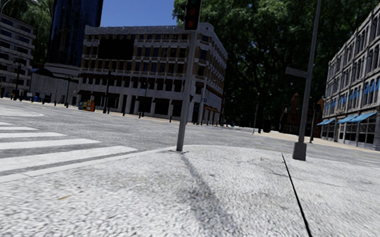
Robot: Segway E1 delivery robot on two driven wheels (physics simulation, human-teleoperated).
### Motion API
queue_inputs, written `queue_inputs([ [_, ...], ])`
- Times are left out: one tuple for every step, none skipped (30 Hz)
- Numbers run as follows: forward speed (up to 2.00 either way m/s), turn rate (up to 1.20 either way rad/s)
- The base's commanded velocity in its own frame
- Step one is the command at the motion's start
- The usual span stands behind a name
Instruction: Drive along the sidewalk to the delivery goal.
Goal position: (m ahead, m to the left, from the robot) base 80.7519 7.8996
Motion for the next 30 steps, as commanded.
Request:
queue_inputs([
  [2.00, 0.57],
  [2.00, 0.57],
  [2.00, 0.57],
  [2.00, 0.57],
  [2.00, 0.57],
  [2.00, 0.57],
  [2.00, 0.57],
  [2.00, 0.57],
  [2.00, 0.57],
  [2.00, 0.57],
  [2.00, 0.57],
  [2.00, 0.57],
  [2.00, 0.57],
  [2.00, 0.57],
  [2.00, 0.57],
  [2.00, 0.57],
  [2.00, 0.57],
  [2.00, 0.57],
  [2.00, 0.57],
  [2.00, 0.57],
  [2.00, 0.57],
  [2.00, 0.57],
  [2.00, 0.57],
  [2.00, 0.57],
  [2.00, 0.57],
  [2.00, 0.57],
  [1.97, 0.57],
  [1.94, 0.57],
  [1.91, 0.57],
  [1.90, 0.57],
])
